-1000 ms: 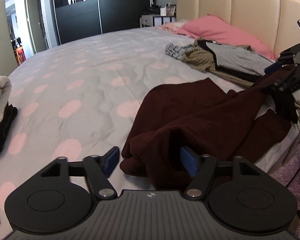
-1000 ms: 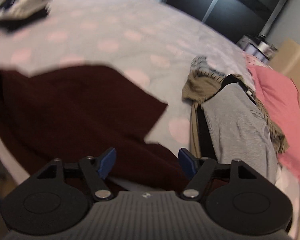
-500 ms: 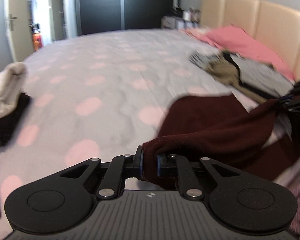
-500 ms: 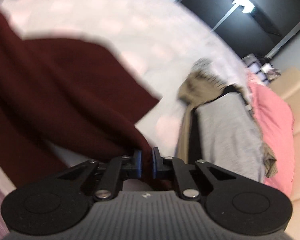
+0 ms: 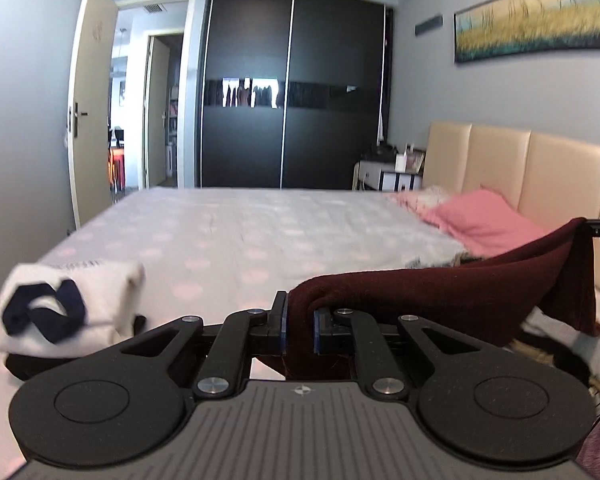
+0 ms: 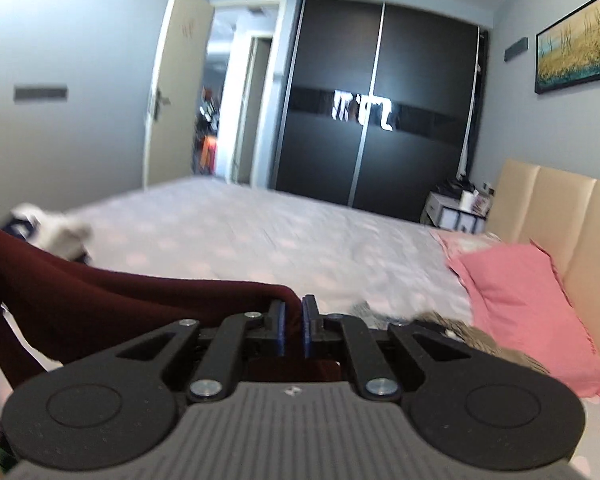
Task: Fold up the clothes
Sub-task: 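Lift the maroon sweater with both tools and pull it onto the open bed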
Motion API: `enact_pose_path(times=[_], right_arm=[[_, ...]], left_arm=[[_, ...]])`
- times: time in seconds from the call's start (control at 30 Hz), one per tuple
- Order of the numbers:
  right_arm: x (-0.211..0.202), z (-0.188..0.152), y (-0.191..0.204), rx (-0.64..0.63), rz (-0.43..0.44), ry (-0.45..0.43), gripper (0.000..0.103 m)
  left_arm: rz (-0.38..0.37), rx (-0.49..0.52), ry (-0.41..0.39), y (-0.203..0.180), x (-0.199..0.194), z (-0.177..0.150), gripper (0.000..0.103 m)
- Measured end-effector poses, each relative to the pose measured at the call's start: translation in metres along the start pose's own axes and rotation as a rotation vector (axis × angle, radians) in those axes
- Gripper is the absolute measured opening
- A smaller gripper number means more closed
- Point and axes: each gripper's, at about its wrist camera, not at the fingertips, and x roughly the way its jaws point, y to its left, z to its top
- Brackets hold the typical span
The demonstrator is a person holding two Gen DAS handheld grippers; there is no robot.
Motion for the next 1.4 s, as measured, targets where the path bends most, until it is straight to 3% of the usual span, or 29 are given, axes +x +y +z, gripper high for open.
enact_pose_path(times=[0.17,0.27,0.47,0.63,0.83,0.97,1.07,1.13,1.2,1.3,1.4], right_arm=[[-0.030,0.025,0.009,0.080,0.131,-0.043,0.010],[-0.018,0.028,0.014,0.119,0.206,0.021,0.011],[0.085,-0.022,0.028,0.212,0.209,0.297,0.011],[0.172,-0.075,0.039,0.230,0.175,0.445,0.011],[0.247,-0.094,0.034,0.228,0.113,0.484,0.011],[0.296,-0.109,0.033,0.215,0.110,0.544,0.011],[0.316,-0.123,0.035,0.222,0.108,0.591,0.021],[0.318,-0.127,0.035,0.197,0.102,0.607,0.035],[0.314,-0.126,0.030,0.192,0.097,0.598,0.038],[0.301,-0.119,0.026,0.160,0.097,0.560,0.044],[0.281,-0.115,0.026,0.148,0.147,0.545,0.054]], left_arm=[[-0.002,-0.001,0.012,0.021,-0.033,0.023,0.009],[-0.010,-0.004,0.089,0.038,-0.021,0.028,0.009],[0.028,0.026,0.415,0.062,0.092,-0.015,0.009],[0.059,0.082,0.556,0.061,0.185,-0.053,0.009],[0.093,0.104,0.533,0.068,0.251,-0.064,0.010],[0.109,0.104,0.593,0.077,0.282,-0.085,0.011],[0.114,0.158,0.605,0.073,0.286,-0.094,0.016],[0.119,0.171,0.596,0.074,0.285,-0.093,0.026],[0.126,0.175,0.584,0.075,0.282,-0.091,0.043],[0.128,0.147,0.545,0.078,0.273,-0.082,0.053],[0.100,0.126,0.508,0.078,0.260,-0.075,0.055]])
